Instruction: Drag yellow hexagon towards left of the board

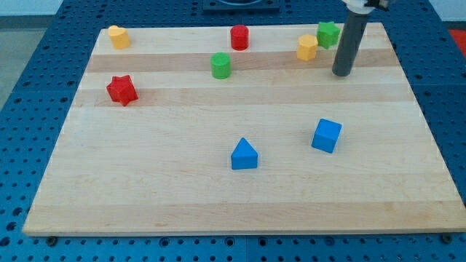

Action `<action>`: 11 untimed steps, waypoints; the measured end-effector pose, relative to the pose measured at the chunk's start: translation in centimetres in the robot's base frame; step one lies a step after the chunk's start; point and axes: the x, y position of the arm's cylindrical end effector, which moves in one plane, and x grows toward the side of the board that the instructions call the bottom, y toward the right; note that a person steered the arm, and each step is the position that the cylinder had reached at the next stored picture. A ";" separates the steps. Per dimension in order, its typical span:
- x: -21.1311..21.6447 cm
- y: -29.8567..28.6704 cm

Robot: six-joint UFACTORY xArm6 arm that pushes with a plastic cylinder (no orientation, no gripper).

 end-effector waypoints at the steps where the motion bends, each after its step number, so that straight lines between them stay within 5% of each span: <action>1: -1.4 1.6; 6: -4.3 0.0; 11: -2.0 -12.9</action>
